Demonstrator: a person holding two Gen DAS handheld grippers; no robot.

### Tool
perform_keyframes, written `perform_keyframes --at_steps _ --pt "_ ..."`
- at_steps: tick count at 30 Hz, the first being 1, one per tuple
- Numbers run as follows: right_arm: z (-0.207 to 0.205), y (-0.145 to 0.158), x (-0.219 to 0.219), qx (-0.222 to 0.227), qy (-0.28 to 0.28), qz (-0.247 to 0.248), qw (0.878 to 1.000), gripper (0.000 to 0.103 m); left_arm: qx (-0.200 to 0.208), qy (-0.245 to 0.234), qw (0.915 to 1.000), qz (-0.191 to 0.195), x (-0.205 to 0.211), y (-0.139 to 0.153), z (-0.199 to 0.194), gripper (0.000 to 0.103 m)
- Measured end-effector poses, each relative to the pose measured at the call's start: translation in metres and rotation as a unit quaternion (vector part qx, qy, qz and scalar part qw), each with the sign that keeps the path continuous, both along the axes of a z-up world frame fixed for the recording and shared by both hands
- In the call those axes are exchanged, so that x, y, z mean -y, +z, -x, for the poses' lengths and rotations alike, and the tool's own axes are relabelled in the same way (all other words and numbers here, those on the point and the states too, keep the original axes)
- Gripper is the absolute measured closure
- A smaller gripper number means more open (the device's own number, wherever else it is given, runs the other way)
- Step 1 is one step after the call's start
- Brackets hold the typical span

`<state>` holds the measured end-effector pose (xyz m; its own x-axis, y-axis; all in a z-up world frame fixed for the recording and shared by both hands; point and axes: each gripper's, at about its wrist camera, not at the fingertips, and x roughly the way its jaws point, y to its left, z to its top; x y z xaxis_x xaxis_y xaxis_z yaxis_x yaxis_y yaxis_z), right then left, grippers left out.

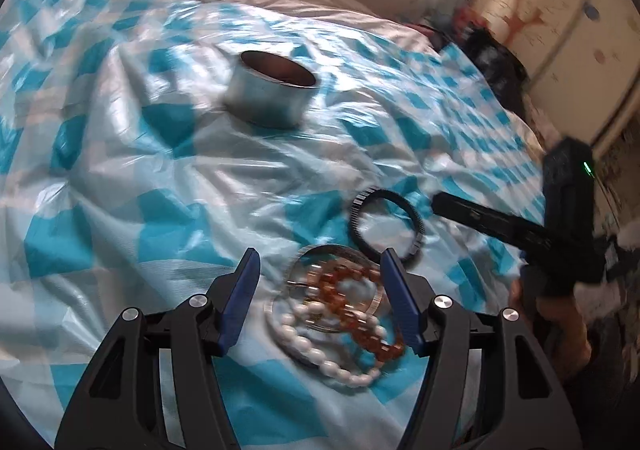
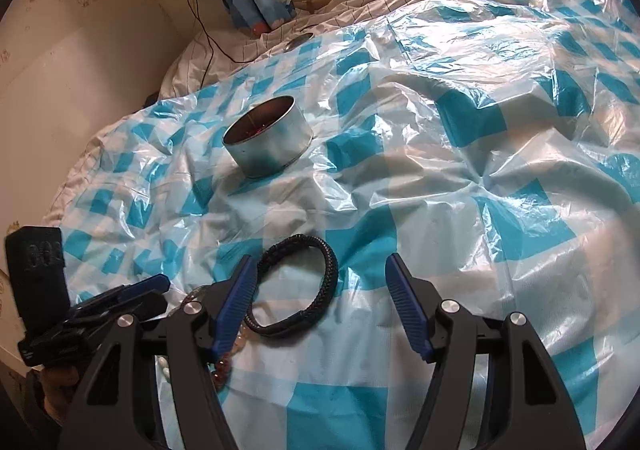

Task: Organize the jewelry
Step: 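Move the left tool back over the beaded bracelets in the pile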

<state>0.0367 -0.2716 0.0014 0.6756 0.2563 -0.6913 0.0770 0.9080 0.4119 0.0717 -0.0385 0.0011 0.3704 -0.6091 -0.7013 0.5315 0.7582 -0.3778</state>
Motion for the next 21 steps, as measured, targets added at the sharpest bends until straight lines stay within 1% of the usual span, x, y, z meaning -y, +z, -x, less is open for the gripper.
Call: perform_keyframes --at_steps 2,3,5,7,9,13,14,15,16,17,18,20,21 --pt "-0.001 0.0 -0.002 0.001 0.004 0.004 1.0 0.038 0.02 -0.038 0.9989 -0.015 0.012 0.003 0.011 0.044" --pt "-0.002 0.0 -0.003 -0.001 0.006 0.006 1.0 0.038 0.03 -0.059 0.9973 -0.031 0.021 0.002 0.018 0.044" --pt "-0.002 -0.002 -0.004 -0.004 0.006 0.008 1.0 0.037 0.034 -0.071 0.9952 -0.057 0.029 -0.002 0.024 0.044" --pt "-0.003 -0.003 -0.004 -0.005 0.007 0.005 1.0 0.036 0.027 -0.077 0.9942 -0.07 0.034 -0.007 0.027 0.044" --pt "-0.003 -0.003 -0.004 -0.004 0.006 0.001 1.0 0.035 0.028 -0.078 0.9941 -0.07 0.035 -0.006 0.028 0.044" --pt "-0.004 -0.003 -0.003 -0.006 0.006 0.001 1.0 0.035 0.015 -0.076 0.9955 -0.055 0.031 -0.006 0.026 0.045" --pt "-0.004 -0.003 -0.002 -0.007 0.005 0.0 1.0 0.035 0.018 -0.075 0.9954 -0.056 0.03 -0.006 0.026 0.054" --pt "-0.004 -0.003 -0.002 -0.007 0.004 -0.001 1.0 0.035 0.021 -0.077 0.995 -0.061 0.03 -0.006 0.027 0.061" --pt "-0.004 -0.003 -0.001 -0.008 0.003 -0.003 1.0 0.034 0.023 -0.081 0.9933 -0.079 0.032 -0.008 0.028 0.074" --pt "-0.004 -0.004 -0.001 -0.008 0.002 -0.005 1.0 0.032 0.028 -0.081 0.9925 -0.088 0.033 -0.01 0.027 0.082" --pt "-0.004 -0.004 0.0 -0.009 0.001 -0.006 1.0 0.032 0.033 -0.082 0.9912 -0.098 0.035 -0.011 0.027 0.082" --pt "-0.005 -0.006 0.001 -0.011 0.0 -0.008 1.0 0.032 0.024 -0.087 0.9913 -0.096 0.035 -0.011 0.027 0.088" --pt "-0.005 -0.006 0.001 -0.011 -0.001 -0.009 1.0 0.032 0.022 -0.087 0.9914 -0.095 0.035 -0.012 0.027 0.088"
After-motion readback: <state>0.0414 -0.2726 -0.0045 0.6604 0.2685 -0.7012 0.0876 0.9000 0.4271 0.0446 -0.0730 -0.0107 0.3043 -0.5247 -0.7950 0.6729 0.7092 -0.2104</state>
